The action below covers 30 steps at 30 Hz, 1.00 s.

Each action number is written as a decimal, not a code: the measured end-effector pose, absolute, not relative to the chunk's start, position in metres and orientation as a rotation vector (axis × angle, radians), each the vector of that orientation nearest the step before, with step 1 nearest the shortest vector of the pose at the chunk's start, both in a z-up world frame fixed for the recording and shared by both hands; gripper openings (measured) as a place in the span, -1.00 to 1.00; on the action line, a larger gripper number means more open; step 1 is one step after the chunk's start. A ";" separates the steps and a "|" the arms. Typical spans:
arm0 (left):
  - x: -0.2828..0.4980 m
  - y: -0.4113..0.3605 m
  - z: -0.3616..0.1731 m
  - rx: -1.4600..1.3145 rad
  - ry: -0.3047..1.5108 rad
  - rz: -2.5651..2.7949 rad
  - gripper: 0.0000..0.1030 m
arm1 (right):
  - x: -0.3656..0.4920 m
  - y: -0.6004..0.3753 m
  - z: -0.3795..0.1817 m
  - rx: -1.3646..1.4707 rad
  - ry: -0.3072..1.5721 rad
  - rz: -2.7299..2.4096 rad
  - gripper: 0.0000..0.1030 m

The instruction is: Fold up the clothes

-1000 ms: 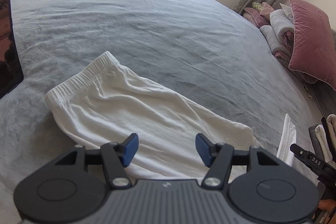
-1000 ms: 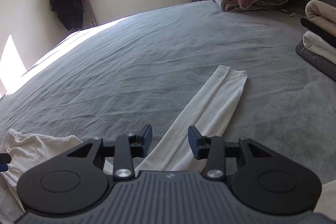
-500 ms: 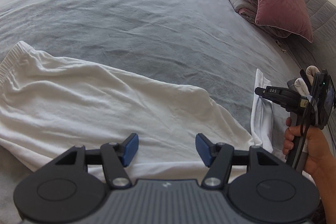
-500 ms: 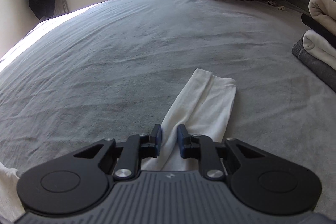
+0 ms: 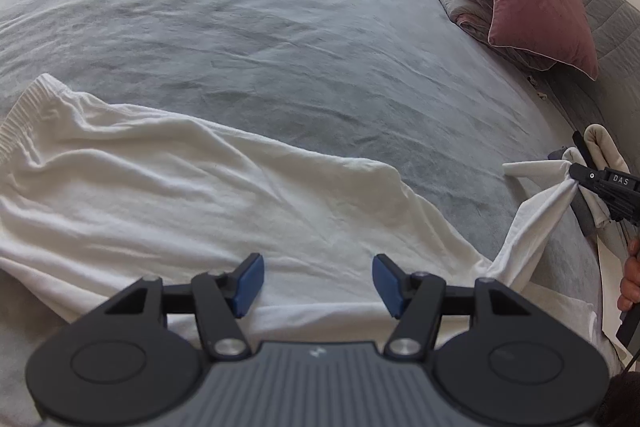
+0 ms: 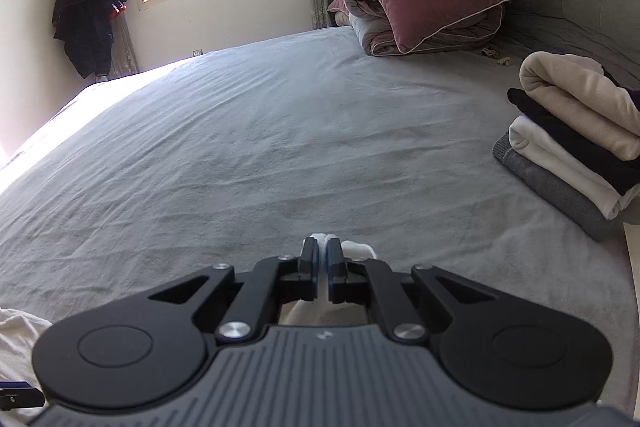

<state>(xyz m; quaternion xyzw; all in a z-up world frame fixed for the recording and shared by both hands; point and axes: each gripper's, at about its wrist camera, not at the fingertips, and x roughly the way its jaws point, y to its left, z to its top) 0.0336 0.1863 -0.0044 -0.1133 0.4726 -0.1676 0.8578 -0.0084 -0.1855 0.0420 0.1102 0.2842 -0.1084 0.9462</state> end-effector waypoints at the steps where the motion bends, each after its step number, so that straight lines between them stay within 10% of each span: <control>1: 0.033 0.185 -0.004 -0.232 0.992 -0.355 0.19 | -0.016 -0.187 0.048 0.229 0.567 -0.219 -0.91; 13: 0.023 0.185 -0.003 -0.218 0.995 -0.362 0.19 | -0.108 -0.182 0.087 0.219 0.428 -0.220 -0.91; 30: -0.007 0.176 0.007 -0.140 0.986 -0.403 0.19 | -0.185 -0.195 -0.013 0.359 0.686 -0.288 -0.91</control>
